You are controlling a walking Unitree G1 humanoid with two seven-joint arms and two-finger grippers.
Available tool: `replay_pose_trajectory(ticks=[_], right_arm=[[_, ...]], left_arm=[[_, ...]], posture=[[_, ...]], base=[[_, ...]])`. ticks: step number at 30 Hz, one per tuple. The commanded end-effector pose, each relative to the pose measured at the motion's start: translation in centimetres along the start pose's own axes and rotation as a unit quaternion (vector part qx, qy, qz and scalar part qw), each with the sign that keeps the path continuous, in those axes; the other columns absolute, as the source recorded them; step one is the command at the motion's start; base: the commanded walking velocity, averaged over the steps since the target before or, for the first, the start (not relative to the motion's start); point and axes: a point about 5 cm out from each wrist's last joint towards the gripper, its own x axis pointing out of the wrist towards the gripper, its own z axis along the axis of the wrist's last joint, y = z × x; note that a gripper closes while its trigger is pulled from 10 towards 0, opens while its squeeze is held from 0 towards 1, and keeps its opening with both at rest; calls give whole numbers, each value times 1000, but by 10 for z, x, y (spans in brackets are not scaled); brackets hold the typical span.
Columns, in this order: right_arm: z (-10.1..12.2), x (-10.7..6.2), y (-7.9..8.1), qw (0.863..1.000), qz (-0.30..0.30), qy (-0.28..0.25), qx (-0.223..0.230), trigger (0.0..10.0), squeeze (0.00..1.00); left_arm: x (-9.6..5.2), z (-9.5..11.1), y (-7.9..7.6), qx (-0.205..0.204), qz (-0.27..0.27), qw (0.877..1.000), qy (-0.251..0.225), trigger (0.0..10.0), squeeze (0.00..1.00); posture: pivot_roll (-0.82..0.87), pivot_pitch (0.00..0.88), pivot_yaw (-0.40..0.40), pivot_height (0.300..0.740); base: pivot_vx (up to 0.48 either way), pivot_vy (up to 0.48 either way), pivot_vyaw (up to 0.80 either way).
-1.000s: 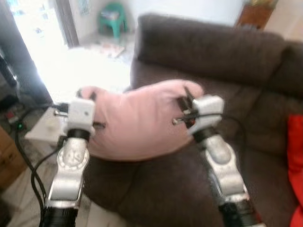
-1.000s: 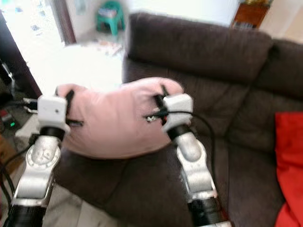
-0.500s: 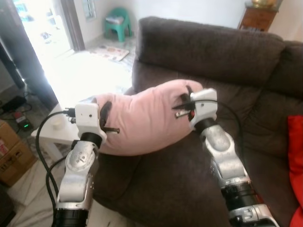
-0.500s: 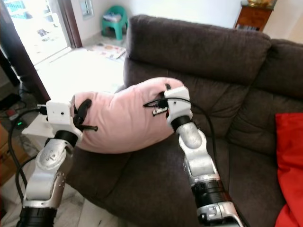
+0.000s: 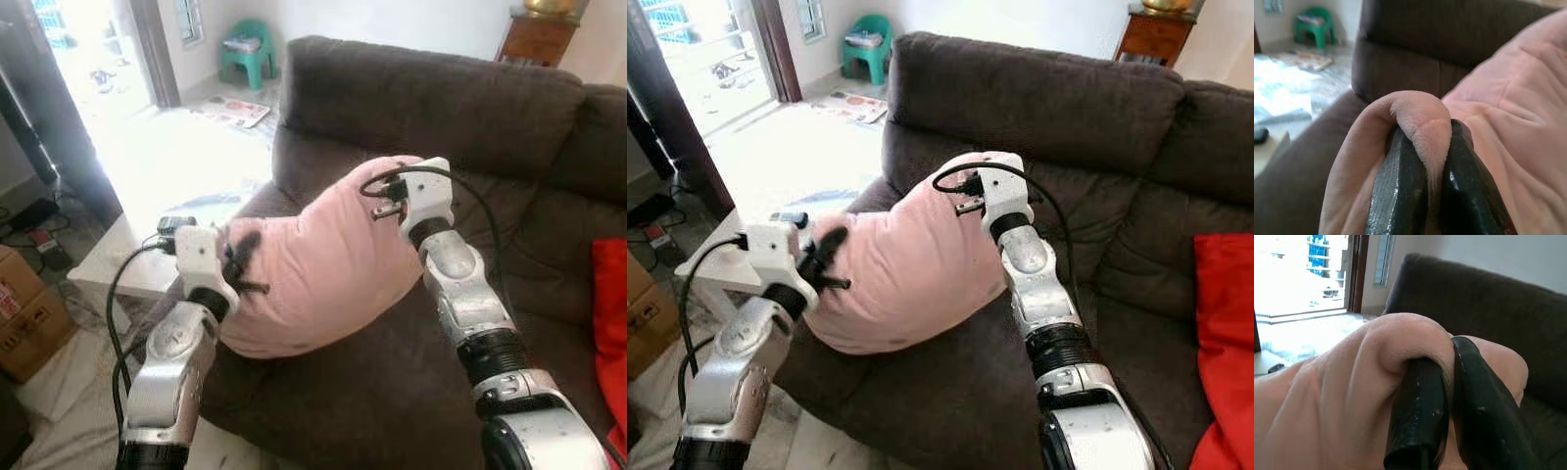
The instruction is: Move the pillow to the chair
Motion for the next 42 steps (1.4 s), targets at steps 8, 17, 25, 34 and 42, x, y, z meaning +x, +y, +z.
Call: replay_pose_trajectory(ticks=[8, 17, 25, 34, 42], right_arm=[[6, 5, 15, 998, 55, -18, -22, 10000, 0], [0, 5, 11, 999, 42, -11, -22, 10000, 0], [18, 12, 11, 998, 32, -51, -17, 10000, 0], [13, 11, 18, 998, 50, -45, -17, 10000, 0], [8, 9, 17, 997, 56, -40, -16, 10000, 0]], left_arm=[[-5, -12, -10, -5, -43, 999, 23, 10000, 0], [-11, -26, -16, -32, -67, 996, 52, 10000, 0], [-9, -11, -25, -18, -101, 994, 27, 10000, 0], [-14, -17, -20, -13, -94, 995, 42, 10000, 0], [-16, -20, -17, -8, -88, 995, 50, 10000, 0]], posture=[[72, 38, -36, 740], [75, 42, -39, 740], [77, 37, -43, 740], [81, 36, -46, 740], [80, 34, -48, 740]], base=[[0, 0, 0], [0, 0, 0], [0, 0, 0], [0, 0, 0], [0, 0, 0]])
